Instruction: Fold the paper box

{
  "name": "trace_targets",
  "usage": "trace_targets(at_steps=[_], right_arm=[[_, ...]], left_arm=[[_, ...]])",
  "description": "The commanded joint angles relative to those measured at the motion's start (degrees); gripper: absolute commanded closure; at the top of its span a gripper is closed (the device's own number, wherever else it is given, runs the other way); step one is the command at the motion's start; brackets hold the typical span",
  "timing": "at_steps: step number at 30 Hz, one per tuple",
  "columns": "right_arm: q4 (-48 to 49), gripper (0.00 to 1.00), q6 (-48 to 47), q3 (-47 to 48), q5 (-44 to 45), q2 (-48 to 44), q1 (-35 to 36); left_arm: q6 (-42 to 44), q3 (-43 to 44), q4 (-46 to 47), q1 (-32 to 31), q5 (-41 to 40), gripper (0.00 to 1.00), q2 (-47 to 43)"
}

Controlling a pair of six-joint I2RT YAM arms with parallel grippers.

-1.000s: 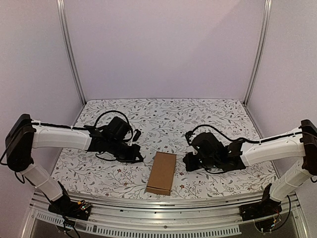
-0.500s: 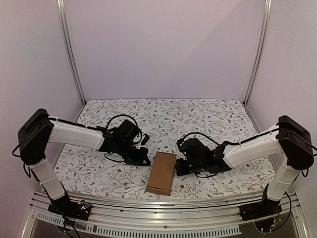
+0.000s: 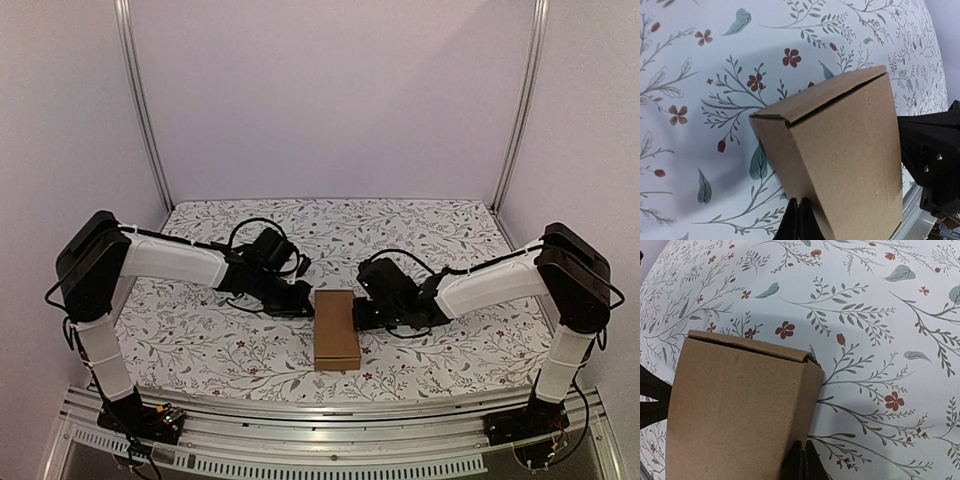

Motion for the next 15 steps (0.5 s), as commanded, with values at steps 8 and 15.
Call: trace_targets(at_steps=[8, 15], right_arm=[[0.9, 0.96, -6.8, 4.5, -2.0, 2.8, -3.1], [-6.4, 0.61, -10.5, 3.1, 3.2, -3.4, -3.0]], left_arm=[[3.1, 5.2, -0.9, 3.2, -6.5, 1.00, 2.4], [5.8, 5.0, -6.5, 3.3, -14.0, 0.78, -3.7]])
